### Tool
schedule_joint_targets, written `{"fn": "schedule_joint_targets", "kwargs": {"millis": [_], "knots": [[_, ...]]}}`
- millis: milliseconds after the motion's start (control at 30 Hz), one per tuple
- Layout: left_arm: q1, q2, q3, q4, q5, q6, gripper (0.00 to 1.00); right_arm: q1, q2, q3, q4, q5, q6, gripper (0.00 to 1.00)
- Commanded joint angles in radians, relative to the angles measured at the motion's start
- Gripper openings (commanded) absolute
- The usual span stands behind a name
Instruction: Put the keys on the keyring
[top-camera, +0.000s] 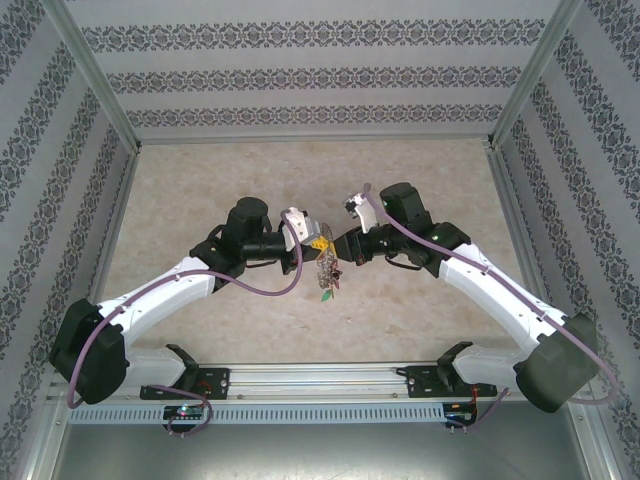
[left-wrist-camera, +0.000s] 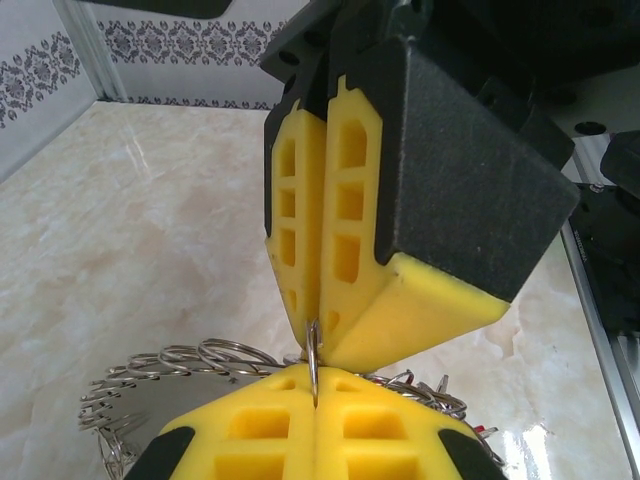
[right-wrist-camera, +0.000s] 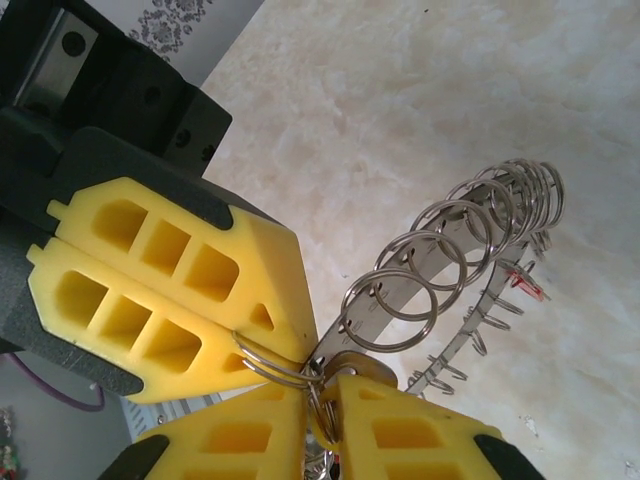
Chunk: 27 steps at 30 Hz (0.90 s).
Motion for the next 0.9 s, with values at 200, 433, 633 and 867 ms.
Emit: {"fn": "schedule_joint_targets", "kwargs": {"millis": [200, 433, 633, 867], "knots": [[-0.005, -0.013, -0.009, 0.083, 0.042, -0.021, 0.00, 0.001, -0.010, -0.021, 0.024, 0.120, 0.012, 0.05], [-0.006, -0.016, -0.013, 0.081, 0.030, -0.018, 0.00, 0.000, -0.019, -0.025, -0.004, 0.168, -0.017, 0.04], [-0.005, -0.021, -0.014, 0.081, 0.024, -0.018, 0.00, -0.002, -0.027, -0.030, -0.058, 0.210, -0.087, 0.14], [-0.005, -0.034, -0.008, 0.062, 0.029, -0.006, 0.00, -0.009, -0.136, -0.117, 0.051, 0.232, -0.181, 0.23]]}}
